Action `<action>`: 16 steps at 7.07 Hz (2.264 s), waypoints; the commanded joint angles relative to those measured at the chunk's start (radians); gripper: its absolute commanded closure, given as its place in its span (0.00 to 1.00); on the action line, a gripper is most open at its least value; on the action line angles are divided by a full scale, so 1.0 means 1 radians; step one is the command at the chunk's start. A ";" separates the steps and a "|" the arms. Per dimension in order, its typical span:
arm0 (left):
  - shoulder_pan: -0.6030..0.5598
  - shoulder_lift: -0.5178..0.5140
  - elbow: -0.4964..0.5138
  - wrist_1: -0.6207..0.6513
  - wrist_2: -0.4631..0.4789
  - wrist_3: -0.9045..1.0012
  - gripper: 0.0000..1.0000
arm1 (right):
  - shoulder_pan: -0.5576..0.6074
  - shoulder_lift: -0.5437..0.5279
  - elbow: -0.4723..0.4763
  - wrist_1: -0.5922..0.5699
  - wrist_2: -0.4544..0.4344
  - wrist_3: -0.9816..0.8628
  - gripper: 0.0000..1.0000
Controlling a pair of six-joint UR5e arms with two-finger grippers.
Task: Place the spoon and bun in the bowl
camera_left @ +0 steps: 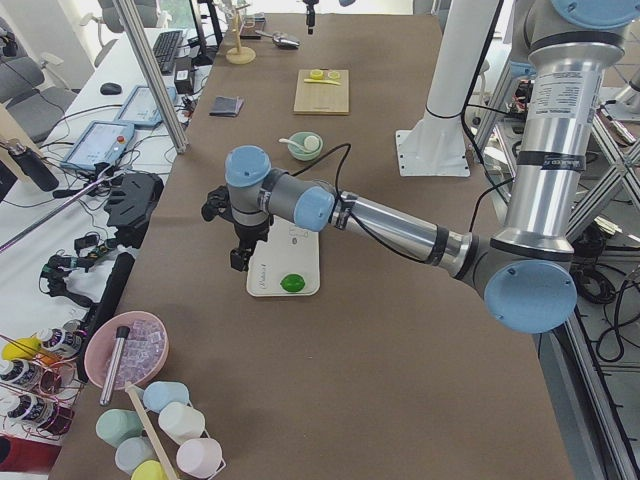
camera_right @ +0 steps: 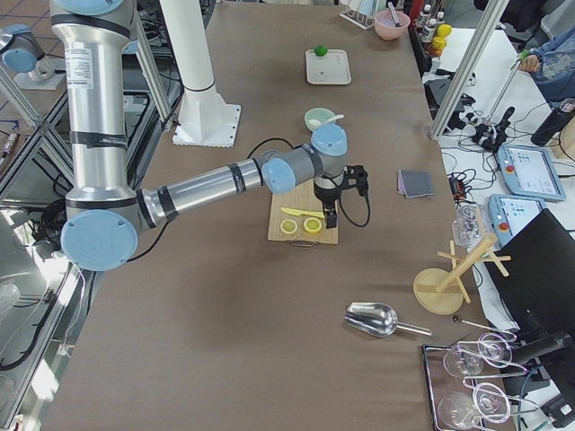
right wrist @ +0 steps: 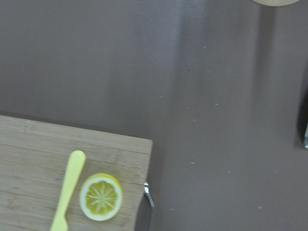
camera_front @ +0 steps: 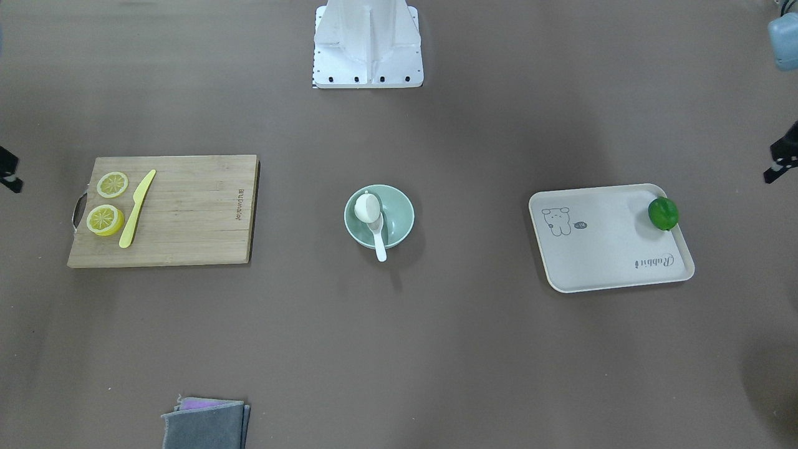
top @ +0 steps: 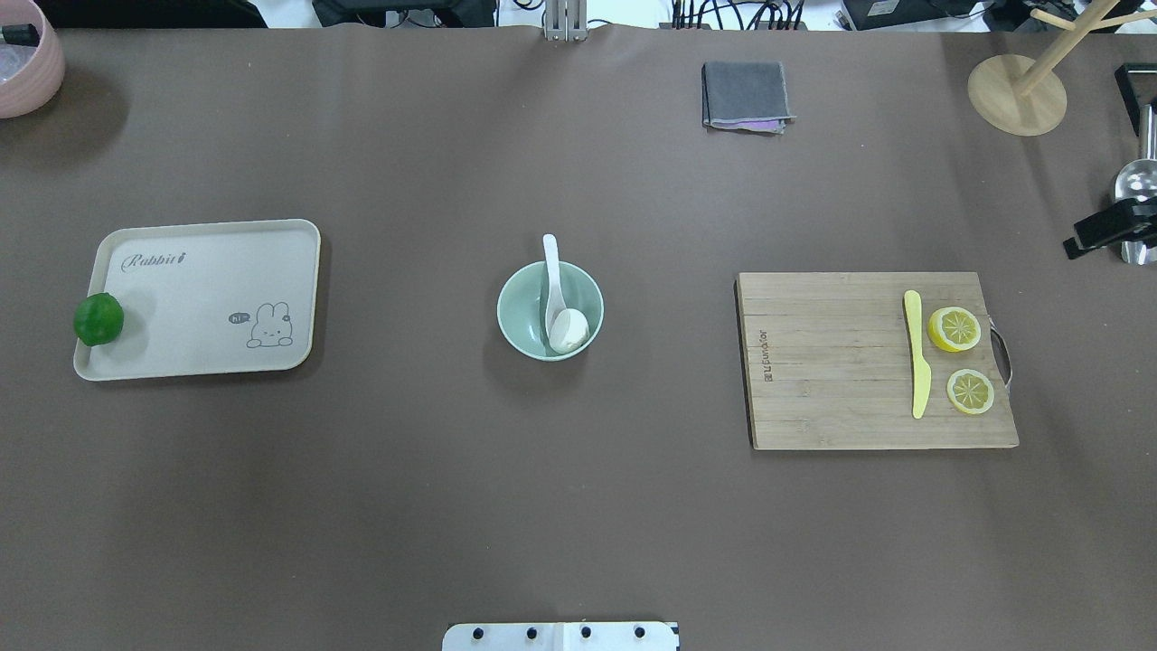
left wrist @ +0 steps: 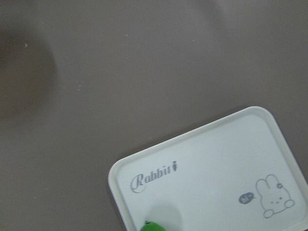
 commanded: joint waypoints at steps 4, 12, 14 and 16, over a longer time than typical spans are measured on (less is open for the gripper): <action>-0.094 0.171 0.051 -0.002 0.009 0.156 0.02 | 0.247 -0.047 -0.160 0.012 0.031 -0.369 0.00; -0.098 0.166 0.044 -0.006 0.010 0.162 0.02 | 0.246 -0.134 -0.184 0.180 0.135 -0.362 0.00; -0.102 0.168 0.041 -0.006 0.006 0.159 0.02 | 0.246 -0.130 -0.181 0.180 0.134 -0.363 0.00; -0.105 0.166 0.030 -0.005 0.007 0.151 0.02 | 0.246 -0.133 -0.198 0.179 0.123 -0.366 0.00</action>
